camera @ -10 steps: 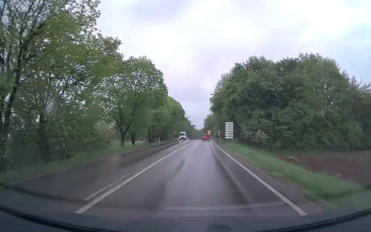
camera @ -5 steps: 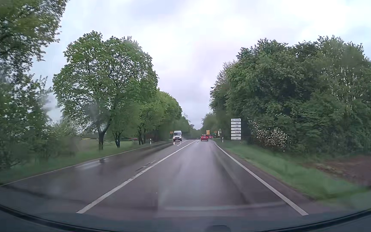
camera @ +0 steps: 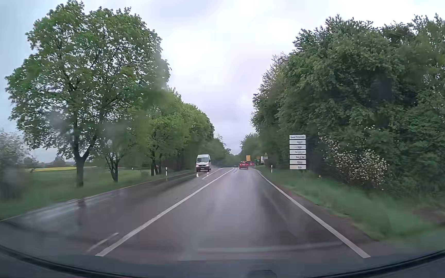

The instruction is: Follow the waypoints while adhering to traffic rules and regulations

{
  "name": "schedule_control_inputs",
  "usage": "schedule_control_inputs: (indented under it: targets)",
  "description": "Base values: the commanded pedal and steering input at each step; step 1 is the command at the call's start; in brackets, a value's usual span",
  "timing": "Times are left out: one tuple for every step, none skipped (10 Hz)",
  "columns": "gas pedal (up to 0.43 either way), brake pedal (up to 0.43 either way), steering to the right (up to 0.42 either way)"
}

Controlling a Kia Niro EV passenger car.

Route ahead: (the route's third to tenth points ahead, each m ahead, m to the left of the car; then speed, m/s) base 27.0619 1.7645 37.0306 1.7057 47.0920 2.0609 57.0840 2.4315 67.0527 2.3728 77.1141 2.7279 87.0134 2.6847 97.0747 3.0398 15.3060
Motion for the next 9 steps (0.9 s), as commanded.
schedule_control_inputs:
  targets:
    - [0.110,0.000,0.003]
    - [0.110,0.000,0.003]
    - [0.110,0.000,0.003]
    - [0.110,0.000,0.003]
    - [0.110,0.000,0.003]
    - [0.110,0.000,0.003]
    - [0.098,0.000,0.003]
    - [0.098,0.000,0.003]
    - [0.087,0.000,0.003]
